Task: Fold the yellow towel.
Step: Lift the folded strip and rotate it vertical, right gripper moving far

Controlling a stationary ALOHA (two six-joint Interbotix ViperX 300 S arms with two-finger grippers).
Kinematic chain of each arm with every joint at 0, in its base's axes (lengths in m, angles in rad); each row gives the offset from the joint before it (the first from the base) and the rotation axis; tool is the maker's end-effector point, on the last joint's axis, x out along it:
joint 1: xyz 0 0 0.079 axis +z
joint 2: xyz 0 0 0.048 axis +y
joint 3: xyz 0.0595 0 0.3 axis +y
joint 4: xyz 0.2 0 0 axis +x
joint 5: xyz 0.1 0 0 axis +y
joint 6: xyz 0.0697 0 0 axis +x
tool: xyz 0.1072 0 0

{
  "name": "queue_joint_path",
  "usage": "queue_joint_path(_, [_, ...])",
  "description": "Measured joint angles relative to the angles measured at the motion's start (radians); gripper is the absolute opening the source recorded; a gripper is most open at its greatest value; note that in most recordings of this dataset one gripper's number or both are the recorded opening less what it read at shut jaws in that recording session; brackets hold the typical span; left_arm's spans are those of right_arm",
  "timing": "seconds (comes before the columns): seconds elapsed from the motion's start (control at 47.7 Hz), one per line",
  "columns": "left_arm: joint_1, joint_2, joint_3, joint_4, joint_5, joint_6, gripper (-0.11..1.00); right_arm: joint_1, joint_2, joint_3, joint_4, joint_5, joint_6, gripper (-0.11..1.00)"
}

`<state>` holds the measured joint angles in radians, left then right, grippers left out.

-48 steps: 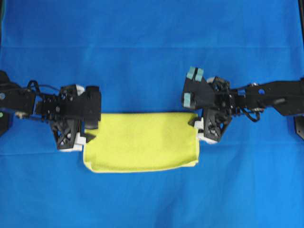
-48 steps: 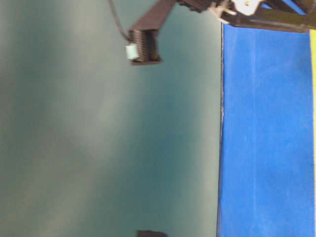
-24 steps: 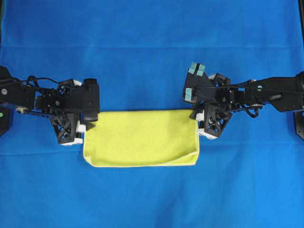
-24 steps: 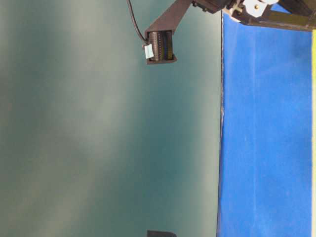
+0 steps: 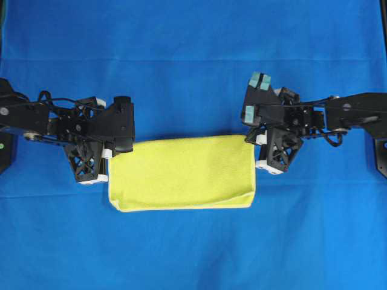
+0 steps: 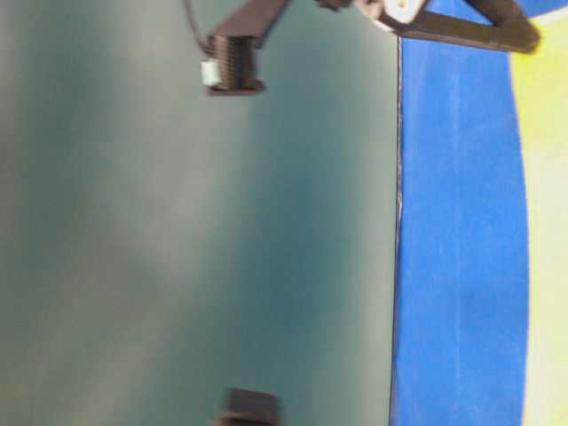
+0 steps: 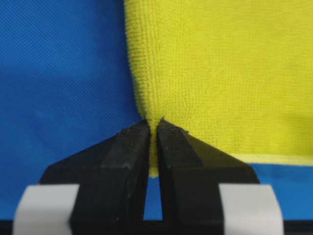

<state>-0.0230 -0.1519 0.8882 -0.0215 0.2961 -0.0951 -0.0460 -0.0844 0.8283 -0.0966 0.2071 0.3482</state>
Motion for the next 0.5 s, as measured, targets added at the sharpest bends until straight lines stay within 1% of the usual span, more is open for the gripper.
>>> queue_joint_path(0.189, [-0.012,-0.095,-0.055,0.0,0.13,-0.008,0.02,0.0,-0.118,-0.023,-0.002,0.129,-0.002,0.03])
queue_joint_path(0.293, [-0.018,-0.146,-0.083,0.0,0.187,-0.008,0.02,0.011,-0.178,-0.037,-0.003,0.181,0.002,0.03])
queue_joint_path(0.377, [-0.023,-0.179,-0.095,0.0,0.215,-0.008,0.02,0.028,-0.224,-0.044,-0.005,0.209,0.002,0.03])
queue_joint_path(0.503, [-0.025,-0.209,-0.098,0.0,0.219,-0.006,0.02,0.043,-0.262,-0.046,-0.006,0.216,0.003,0.03])
